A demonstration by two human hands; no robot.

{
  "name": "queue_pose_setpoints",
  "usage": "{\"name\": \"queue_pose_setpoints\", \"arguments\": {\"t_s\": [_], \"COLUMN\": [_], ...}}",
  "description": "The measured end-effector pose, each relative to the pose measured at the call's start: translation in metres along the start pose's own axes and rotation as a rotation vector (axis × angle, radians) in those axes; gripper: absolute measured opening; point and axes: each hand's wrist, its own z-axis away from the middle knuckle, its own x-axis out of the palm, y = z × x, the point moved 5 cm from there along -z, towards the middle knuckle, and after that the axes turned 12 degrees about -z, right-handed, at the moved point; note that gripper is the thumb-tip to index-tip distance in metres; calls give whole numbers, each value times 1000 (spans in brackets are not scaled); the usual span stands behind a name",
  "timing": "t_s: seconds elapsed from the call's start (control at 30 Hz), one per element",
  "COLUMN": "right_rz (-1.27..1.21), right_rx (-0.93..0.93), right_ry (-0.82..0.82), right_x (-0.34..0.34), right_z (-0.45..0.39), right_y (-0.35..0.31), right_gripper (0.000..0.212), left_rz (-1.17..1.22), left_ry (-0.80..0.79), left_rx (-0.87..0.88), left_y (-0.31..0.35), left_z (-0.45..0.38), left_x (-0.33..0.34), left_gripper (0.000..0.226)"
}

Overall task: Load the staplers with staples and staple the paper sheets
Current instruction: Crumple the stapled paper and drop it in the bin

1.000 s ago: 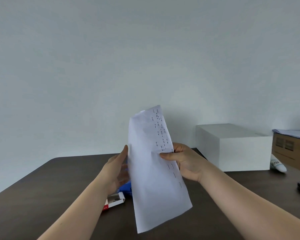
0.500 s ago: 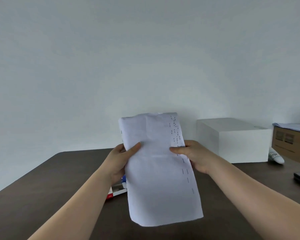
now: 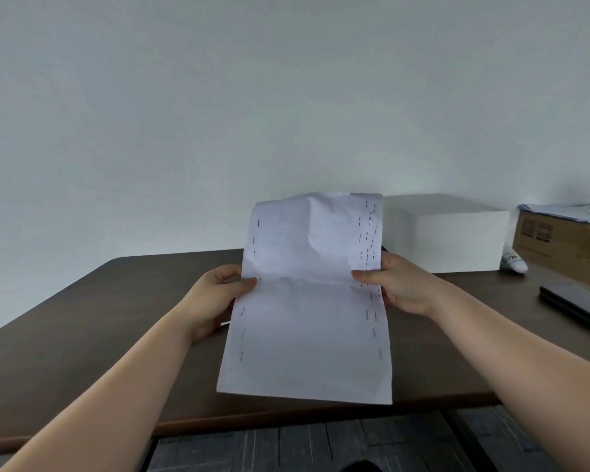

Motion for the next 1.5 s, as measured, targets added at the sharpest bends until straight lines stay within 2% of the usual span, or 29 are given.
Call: {"name": "queue_pose_setpoints", "arguments": {"t_s": [0.23, 0.37, 0.47, 0.53, 0.6, 0.67, 0.7, 0.77, 0.83, 0.87, 0.9, 0.97, 1.03, 1.1, 1.27, 1.37, 1.5], "right_rz": [29, 73, 53, 116, 262, 259, 216, 111, 53, 87, 155, 375, 594, 687, 651, 668, 720], "right_rx": [79, 70, 83, 131, 163, 211, 215, 157, 84, 65, 62, 118, 207, 235, 253, 303, 400], "right_ry": [-41, -27, -79, -187, -307, -394, -372, -199, -5, 31, 29, -101, -251, -287, -174, -61, 95], "right_x": [0, 4, 5, 7, 8, 6, 4, -6, -13, -12, -7, 9, 22, 26, -4, -43, -94], "right_z": [31, 45, 57, 69, 80, 91, 93, 93, 92, 93, 96, 105, 116, 127, 155, 177, 212], "right_y": [27, 39, 41, 42, 39, 35, 31, 21, 11, 7, 4, 5, 15, 24, 55, 91, 142], "right_gripper": [33, 27, 22, 30, 49, 69, 73, 71, 59, 51, 40, 24, 32, 29, 20, 20, 25], "left_rz": [105, 23, -70, -100, -123, -160, -178, -228, -293, -326, -352, -385, -413, -418, -179, -280, -455], "left_ry": [-146, -198, -203, -172, -151, -146, -136, -121, -130, -140, -151, -167, -190, -235, -312, -245, -410], "left_rx": [-85, -79, -19, 0, 19, 47, 58, 88, 122, 139, 155, 196, 228, 240, 189, 270, 339], "left_y": [-30, -39, -35, -30, -26, -22, -20, -13, -6, -2, 2, 10, 18, 23, 23, 22, 12], "left_z": [23, 33, 44, 52, 56, 59, 60, 62, 63, 65, 66, 72, 79, 87, 101, 111, 132], "left_x": [14, 22, 25, 25, 27, 31, 34, 42, 53, 60, 68, 83, 100, 117, 154, 177, 232], "left_gripper": [31, 34, 24, 36, 44, 44, 44, 44, 43, 42, 40, 37, 30, 23, 47, 37, 23]}}
